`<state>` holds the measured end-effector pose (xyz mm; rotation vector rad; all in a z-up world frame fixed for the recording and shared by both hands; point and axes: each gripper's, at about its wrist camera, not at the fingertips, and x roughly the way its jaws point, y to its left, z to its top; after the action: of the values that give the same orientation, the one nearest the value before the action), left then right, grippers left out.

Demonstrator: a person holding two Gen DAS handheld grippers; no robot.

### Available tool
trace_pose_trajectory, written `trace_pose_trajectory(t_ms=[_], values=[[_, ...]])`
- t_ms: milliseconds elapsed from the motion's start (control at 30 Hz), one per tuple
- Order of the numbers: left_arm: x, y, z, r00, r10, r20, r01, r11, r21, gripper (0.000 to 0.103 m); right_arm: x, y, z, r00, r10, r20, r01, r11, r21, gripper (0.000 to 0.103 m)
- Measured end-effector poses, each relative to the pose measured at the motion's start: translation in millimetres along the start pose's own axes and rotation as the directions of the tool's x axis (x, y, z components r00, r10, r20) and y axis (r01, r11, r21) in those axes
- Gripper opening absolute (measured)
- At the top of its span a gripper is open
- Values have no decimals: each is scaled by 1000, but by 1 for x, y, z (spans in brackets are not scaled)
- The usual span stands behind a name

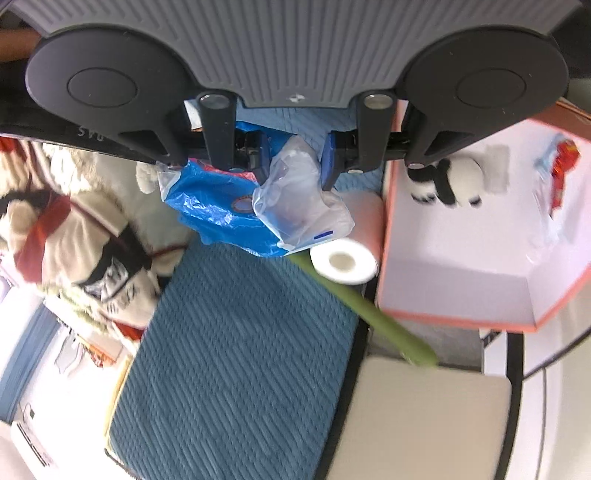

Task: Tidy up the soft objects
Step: 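Carry the snack bag in the left tool and hair tie in the right tool to the box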

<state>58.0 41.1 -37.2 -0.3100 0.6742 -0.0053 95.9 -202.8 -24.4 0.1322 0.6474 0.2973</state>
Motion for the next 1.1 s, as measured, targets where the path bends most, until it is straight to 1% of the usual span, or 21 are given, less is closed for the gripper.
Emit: trace_pose_trajectory(t_ms=[133,267,433,500,633,733,900,1033,1100], values=[[-22,1,26,999,11,45,-12,1000,20,32,-13,17,22,999,28,38,-28,1000,-2,21],[-41,14,53,997,15,81,-15,1000,-2,32,-26,37,45,995,61,79,-60,998,-18,21],[-64,36,82,992,36,123,-36,999,-7,32,-38,71,70,985,118,126,-111,992,-58,21],[-72,47,92,989,52,136,-52,999,-5,32,-41,86,79,978,155,140,-148,987,-61,21],[-86,79,104,985,78,152,-74,997,-34,32,-44,122,90,966,203,160,-187,976,-109,21],[-95,103,107,983,98,156,-93,995,-42,32,-40,151,89,960,231,157,-209,967,-146,21],[-105,152,102,978,150,141,-141,987,-76,32,-20,189,79,958,261,121,-239,956,-171,21],[-100,193,96,976,192,107,-180,977,-111,32,5,215,65,960,271,68,-256,950,-181,21],[-94,212,92,975,208,77,-199,973,-118,32,19,223,58,962,269,39,-257,949,-182,21]])
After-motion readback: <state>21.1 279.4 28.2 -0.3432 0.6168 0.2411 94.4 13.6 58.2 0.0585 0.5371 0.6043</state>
